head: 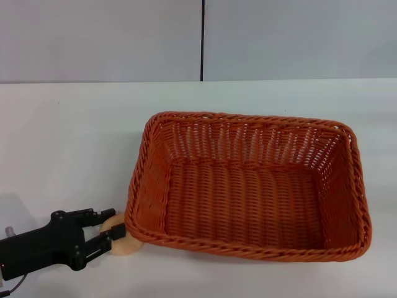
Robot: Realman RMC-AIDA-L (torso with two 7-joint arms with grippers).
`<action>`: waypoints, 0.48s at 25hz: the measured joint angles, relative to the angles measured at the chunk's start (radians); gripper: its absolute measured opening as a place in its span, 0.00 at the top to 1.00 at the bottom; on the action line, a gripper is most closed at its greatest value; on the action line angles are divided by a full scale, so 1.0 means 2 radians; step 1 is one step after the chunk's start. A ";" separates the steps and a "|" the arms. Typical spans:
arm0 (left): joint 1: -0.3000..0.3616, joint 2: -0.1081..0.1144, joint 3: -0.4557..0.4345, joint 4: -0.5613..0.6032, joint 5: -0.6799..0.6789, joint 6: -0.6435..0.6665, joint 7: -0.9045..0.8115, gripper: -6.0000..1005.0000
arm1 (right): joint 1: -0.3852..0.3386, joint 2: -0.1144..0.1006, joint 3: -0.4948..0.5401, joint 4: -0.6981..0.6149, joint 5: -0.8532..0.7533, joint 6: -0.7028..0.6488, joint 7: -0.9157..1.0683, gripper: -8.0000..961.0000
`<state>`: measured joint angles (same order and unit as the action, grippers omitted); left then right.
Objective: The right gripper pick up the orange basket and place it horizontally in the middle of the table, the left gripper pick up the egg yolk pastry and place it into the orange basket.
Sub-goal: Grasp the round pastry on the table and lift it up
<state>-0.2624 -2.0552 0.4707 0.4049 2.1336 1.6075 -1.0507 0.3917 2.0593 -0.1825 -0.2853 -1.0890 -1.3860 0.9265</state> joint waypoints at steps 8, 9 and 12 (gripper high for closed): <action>0.007 0.003 -0.013 0.003 -0.004 0.006 0.000 0.70 | 0.001 0.000 0.000 0.002 0.000 0.005 0.000 0.48; 0.008 0.004 -0.022 0.003 -0.005 0.008 0.000 0.74 | 0.001 0.000 0.000 0.002 0.000 0.005 0.000 0.48; 0.010 0.009 -0.066 0.004 -0.006 0.016 0.002 0.80 | 0.000 0.000 0.000 0.002 0.000 0.005 0.000 0.48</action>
<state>-0.2416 -2.0379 0.3380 0.4125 2.1224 1.6402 -1.0464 0.3910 2.0598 -0.1825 -0.2807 -1.0891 -1.3760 0.9265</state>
